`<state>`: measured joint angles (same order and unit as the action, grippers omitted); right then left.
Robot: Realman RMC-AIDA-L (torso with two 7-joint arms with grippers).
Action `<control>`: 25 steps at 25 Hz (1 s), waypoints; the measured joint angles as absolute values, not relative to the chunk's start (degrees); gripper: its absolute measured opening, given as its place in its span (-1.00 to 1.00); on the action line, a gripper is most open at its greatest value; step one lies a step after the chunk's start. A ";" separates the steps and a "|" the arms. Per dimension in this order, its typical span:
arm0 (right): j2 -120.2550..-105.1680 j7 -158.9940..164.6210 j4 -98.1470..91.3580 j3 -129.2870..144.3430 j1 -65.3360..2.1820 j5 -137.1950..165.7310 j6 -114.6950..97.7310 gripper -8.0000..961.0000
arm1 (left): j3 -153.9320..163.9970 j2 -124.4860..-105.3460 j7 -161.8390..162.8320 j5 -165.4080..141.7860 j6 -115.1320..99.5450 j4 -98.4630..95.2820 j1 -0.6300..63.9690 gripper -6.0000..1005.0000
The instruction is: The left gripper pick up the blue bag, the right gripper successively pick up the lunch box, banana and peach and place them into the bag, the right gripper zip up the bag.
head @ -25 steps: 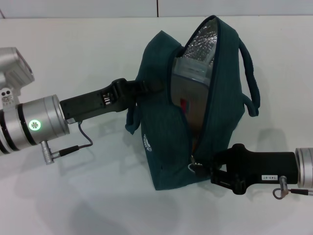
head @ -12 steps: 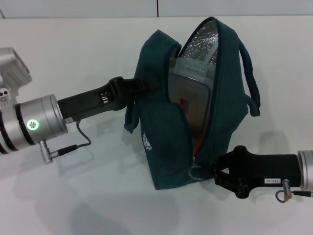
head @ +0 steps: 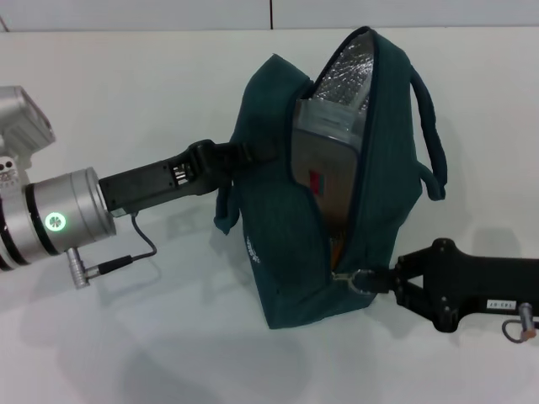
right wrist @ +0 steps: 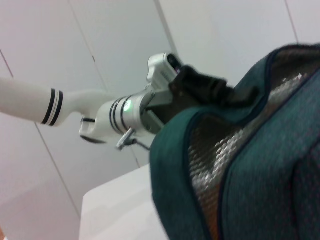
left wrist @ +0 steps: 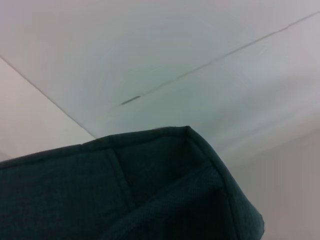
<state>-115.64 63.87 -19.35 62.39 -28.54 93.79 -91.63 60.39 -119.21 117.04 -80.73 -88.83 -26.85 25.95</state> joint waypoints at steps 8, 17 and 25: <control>-115.91 63.87 -24.33 62.93 -28.96 91.24 -94.95 -0.98 | 60.10 -119.39 109.25 -80.09 -91.44 -26.63 26.02 -0.76; -116.02 63.47 -26.73 63.11 -30.54 89.14 -97.02 -0.98 | 57.44 -119.35 100.11 -80.26 -87.42 -25.59 25.97 -0.39; -116.13 63.36 -28.17 63.20 -31.96 86.42 -97.45 -0.98 | 50.89 -119.67 89.61 -78.75 -86.97 -23.49 25.33 0.37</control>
